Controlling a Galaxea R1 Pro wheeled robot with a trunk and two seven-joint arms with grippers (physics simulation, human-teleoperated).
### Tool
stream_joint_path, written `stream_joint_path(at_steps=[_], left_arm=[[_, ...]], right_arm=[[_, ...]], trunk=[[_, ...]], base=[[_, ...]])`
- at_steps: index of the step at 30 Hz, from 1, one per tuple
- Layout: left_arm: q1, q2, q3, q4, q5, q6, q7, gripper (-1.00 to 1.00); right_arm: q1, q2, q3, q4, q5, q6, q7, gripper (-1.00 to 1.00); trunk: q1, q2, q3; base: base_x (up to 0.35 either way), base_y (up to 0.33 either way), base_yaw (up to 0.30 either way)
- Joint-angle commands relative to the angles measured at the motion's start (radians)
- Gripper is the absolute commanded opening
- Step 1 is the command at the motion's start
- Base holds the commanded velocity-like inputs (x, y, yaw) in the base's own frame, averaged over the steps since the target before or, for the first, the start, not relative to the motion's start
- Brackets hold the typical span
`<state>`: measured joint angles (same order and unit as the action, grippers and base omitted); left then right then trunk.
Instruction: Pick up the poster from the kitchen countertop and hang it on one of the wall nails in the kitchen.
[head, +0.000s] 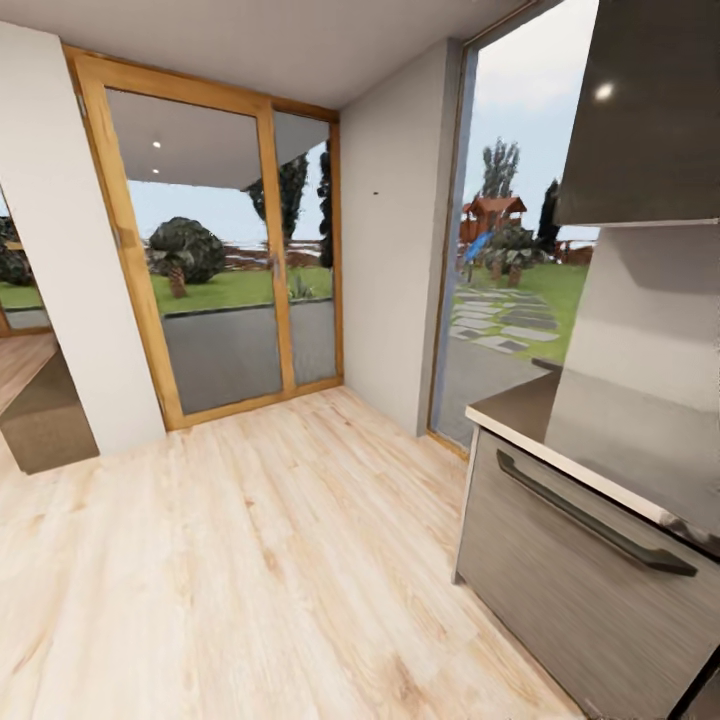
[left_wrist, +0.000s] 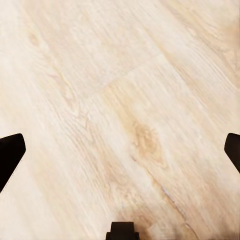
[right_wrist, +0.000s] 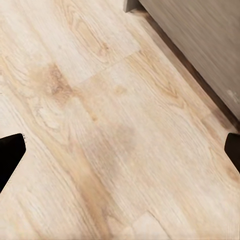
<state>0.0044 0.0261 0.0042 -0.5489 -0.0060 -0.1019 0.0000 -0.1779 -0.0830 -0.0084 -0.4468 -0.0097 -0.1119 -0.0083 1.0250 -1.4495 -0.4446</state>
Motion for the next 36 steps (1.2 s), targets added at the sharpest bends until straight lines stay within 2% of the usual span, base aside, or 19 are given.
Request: stream_joint_path(at_steps=[1,9,13,36], left_arm=[[0.000,0.000,0.000,-0.001,-0.001,-0.002,0.000,1.00],[0.000,0.000,0.000,0.000,-0.002,-0.001,0.000,1.00],[0.000,0.000,0.000,0.000,-0.002,-0.002,0.000,1.00],[0.000,0.000,0.000,0.000,-0.002,-0.002,0.000,1.00]], right_arm=[[-0.001,0.000,-0.001,0.000,-0.001,-0.003,-0.001,1.00],[-0.001,0.000,-0.001,0.000,-0.001,-0.003,-0.001,1.00],[-0.001,0.000,-0.001,0.000,-0.001,-0.003,-0.001,1.00],[0.000,0.000,-0.001,0.000,-0.001,-0.003,-0.001,1.00]], trunk=[[0.000,0.000,-0.001],[0.000,0.000,-0.001],[0.000,0.000,-0.001],[0.000,0.000,0.008]], base=[[0.000,0.251,-0.041],[0.000,0.277,-0.021],[0.000,0.207,-0.189],[0.000,0.016,-0.266]])
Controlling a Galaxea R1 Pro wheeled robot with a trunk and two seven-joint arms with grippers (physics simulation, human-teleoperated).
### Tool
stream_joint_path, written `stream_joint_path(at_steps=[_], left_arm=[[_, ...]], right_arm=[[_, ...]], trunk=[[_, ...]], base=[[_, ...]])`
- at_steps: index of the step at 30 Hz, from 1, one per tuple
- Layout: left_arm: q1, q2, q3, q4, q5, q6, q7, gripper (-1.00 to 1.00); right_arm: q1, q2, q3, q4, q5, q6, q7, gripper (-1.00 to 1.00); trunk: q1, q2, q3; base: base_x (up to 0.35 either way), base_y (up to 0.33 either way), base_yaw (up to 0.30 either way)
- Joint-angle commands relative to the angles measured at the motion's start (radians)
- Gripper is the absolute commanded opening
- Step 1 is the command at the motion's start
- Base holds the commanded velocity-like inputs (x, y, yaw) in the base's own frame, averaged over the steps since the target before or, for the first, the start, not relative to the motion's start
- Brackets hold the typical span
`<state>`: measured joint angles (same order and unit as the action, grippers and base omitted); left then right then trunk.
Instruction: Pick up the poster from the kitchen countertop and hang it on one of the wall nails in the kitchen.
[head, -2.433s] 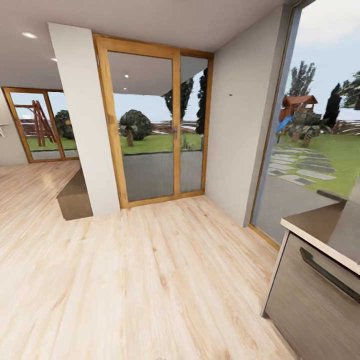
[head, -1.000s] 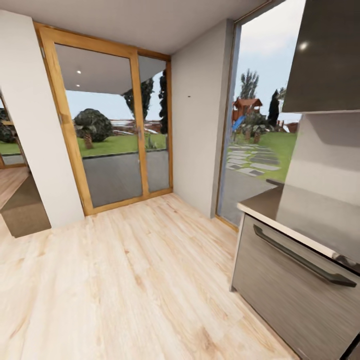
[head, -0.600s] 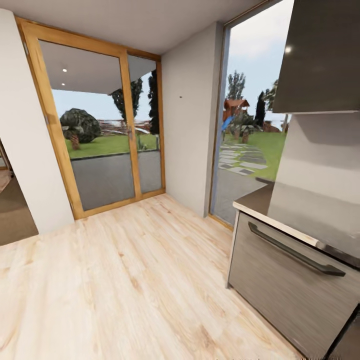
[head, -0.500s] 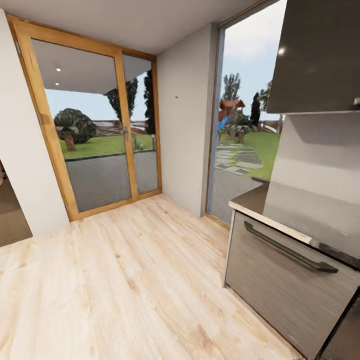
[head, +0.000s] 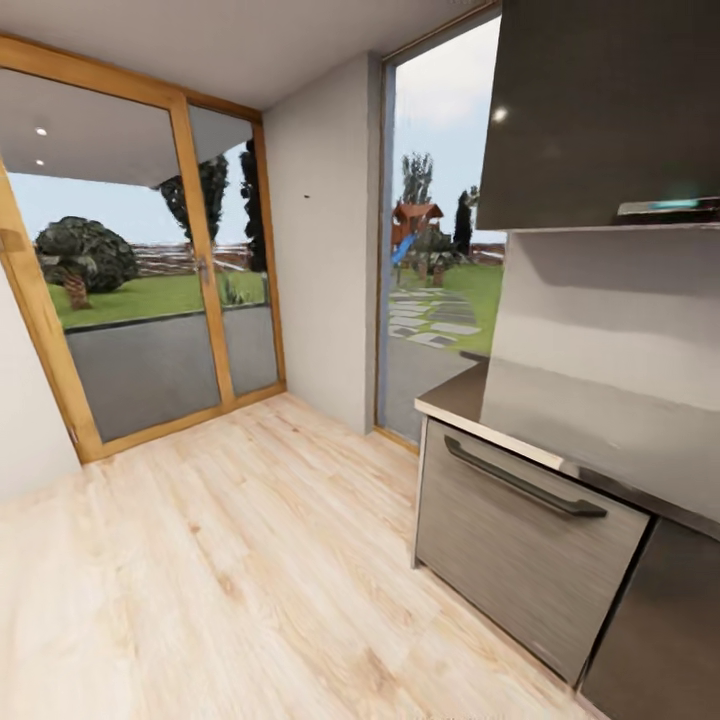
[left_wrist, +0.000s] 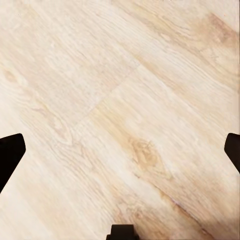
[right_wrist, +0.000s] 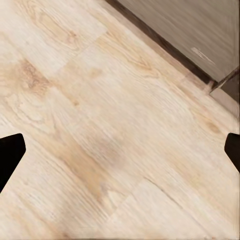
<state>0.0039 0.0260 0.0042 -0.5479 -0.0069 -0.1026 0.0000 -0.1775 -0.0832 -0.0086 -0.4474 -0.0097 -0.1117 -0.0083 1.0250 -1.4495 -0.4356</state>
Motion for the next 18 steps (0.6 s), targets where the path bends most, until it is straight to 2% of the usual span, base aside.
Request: stream_joint_path(at_steps=[1,18], left_arm=[[0.000,0.000,0.000,-0.001,-0.001,-0.002,0.000,1.00],[0.000,0.000,0.000,-0.001,-0.001,-0.002,0.000,1.00]], right_arm=[[-0.001,0.000,-0.001,0.001,-0.001,-0.003,-0.001,1.00],[-0.001,-0.001,-0.001,0.001,-0.001,-0.003,-0.001,1.00]], trunk=[[0.000,0.000,0.000],[0.000,0.000,0.007]], base=[[0.000,0.000,-0.294],[0.000,0.000,-0.298]])
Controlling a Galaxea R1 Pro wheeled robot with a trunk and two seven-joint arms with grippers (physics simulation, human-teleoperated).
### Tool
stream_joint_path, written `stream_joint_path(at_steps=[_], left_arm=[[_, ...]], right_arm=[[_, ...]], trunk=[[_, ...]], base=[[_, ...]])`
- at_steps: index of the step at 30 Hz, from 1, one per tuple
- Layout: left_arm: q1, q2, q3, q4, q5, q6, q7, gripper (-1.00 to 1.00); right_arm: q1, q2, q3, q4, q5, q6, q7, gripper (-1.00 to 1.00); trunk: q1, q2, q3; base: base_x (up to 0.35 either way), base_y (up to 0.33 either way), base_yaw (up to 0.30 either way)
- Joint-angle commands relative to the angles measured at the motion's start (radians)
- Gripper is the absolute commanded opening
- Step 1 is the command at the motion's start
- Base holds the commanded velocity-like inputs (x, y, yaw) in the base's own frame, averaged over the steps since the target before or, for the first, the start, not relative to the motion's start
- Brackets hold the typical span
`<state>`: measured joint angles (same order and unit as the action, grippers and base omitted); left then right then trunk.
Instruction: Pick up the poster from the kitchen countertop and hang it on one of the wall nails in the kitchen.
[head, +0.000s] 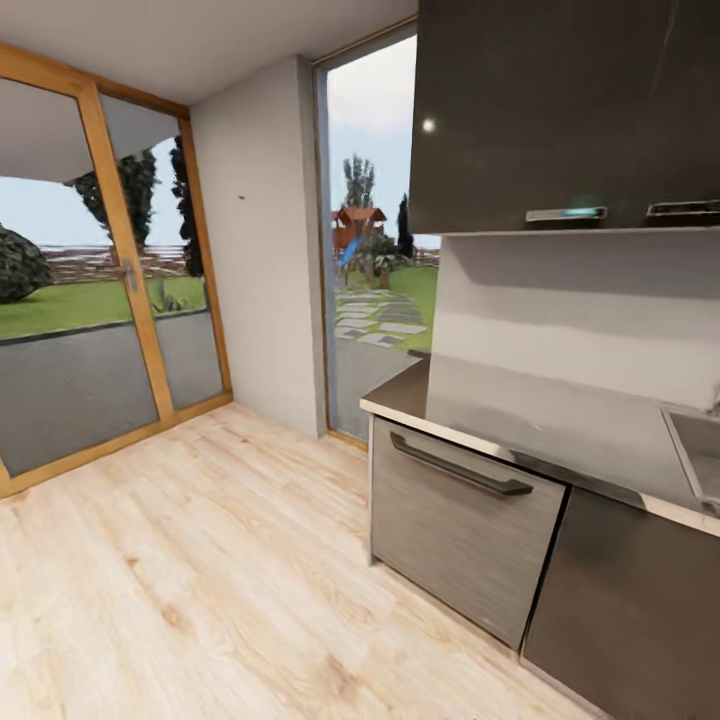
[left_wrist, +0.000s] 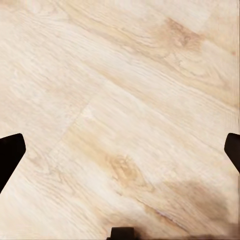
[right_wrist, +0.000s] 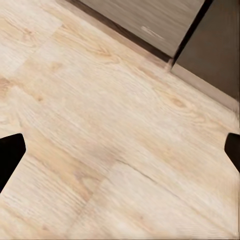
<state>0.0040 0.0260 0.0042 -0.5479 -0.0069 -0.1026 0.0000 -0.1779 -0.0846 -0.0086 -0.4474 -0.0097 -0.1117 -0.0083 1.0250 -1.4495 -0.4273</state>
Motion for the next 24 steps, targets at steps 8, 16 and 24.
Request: stream_joint_path(at_steps=[8,16,24], left_arm=[[0.001,0.000,0.000,-0.001,-0.001,-0.002,0.000,1.00],[0.000,0.000,0.000,-0.001,-0.001,-0.002,0.000,1.00],[0.000,0.000,0.000,-0.001,-0.001,-0.002,0.000,1.00]], right_arm=[[-0.001,0.000,-0.001,0.001,-0.001,-0.003,-0.001,1.00],[-0.001,0.000,-0.001,0.001,-0.001,-0.003,-0.001,1.00],[-0.001,-0.004,-0.001,0.001,-0.001,-0.003,-0.001,1.00]], trunk=[[0.000,0.000,0.003],[0.000,0.000,0.007],[0.000,0.000,0.012]], base=[[0.000,0.000,-0.299],[0.000,0.000,-0.299],[0.000,0.000,-0.299]])
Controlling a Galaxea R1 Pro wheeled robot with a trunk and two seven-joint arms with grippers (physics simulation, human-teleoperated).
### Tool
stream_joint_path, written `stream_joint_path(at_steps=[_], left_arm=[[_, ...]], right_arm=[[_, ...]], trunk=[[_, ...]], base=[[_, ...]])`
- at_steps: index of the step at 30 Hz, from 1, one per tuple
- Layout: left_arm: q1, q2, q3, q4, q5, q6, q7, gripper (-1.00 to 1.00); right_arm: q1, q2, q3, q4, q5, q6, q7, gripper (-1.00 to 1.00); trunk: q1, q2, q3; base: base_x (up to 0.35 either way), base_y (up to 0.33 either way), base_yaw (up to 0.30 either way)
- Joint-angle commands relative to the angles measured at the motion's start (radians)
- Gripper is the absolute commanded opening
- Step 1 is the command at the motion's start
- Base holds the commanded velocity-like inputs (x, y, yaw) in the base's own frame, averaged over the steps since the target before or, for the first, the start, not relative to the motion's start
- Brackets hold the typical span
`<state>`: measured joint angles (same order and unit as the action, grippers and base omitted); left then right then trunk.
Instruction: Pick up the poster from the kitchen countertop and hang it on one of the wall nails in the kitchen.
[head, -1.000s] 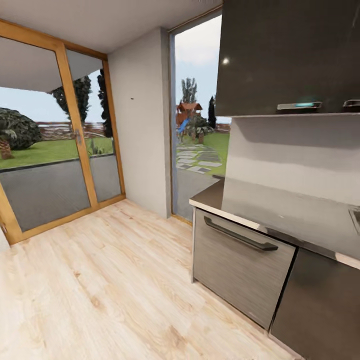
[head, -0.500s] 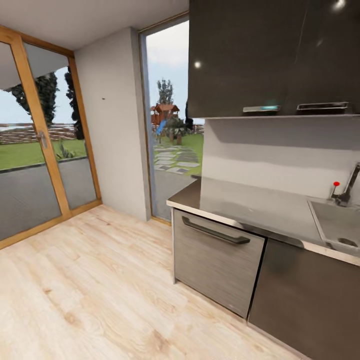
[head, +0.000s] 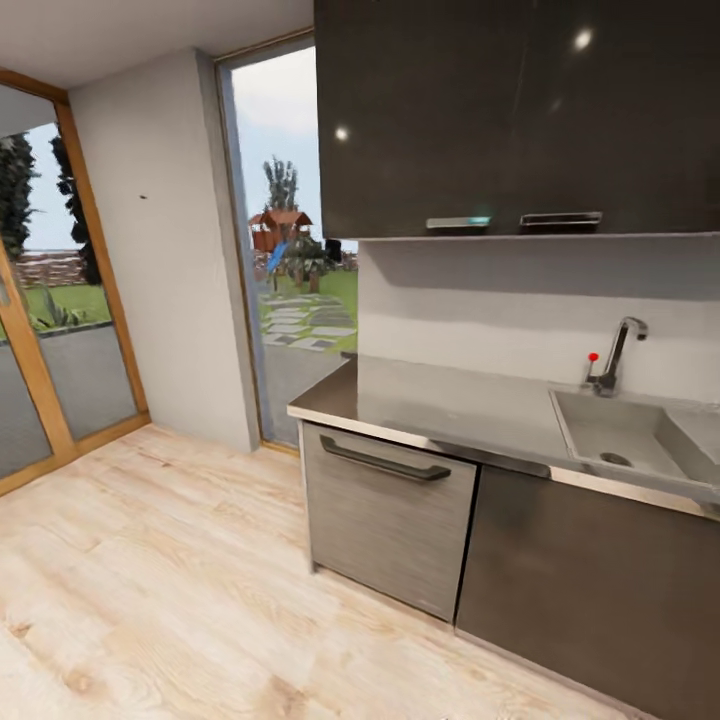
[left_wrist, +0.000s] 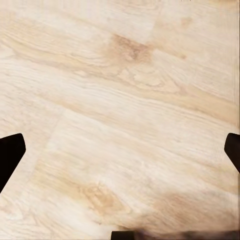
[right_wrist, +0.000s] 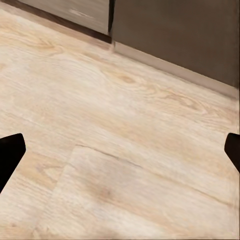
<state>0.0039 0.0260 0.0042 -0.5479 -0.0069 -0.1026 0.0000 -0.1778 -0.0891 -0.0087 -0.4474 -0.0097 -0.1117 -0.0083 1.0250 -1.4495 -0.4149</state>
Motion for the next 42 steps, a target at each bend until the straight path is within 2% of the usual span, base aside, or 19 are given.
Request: stream_joint_path(at_steps=[1,42], left_arm=[[0.000,0.000,0.000,-0.001,0.000,-0.002,0.000,1.00],[0.000,0.000,0.000,-0.001,-0.001,-0.002,0.000,1.00]], right_arm=[[-0.001,-0.003,-0.001,0.001,-0.001,-0.003,-0.001,1.00],[0.000,-0.006,-0.001,0.001,-0.001,-0.003,-0.001,1.00]], trunk=[[0.000,-0.001,0.000],[0.000,-0.001,0.022]], base=[[0.000,0.000,-0.299],[0.000,0.000,-0.299]])
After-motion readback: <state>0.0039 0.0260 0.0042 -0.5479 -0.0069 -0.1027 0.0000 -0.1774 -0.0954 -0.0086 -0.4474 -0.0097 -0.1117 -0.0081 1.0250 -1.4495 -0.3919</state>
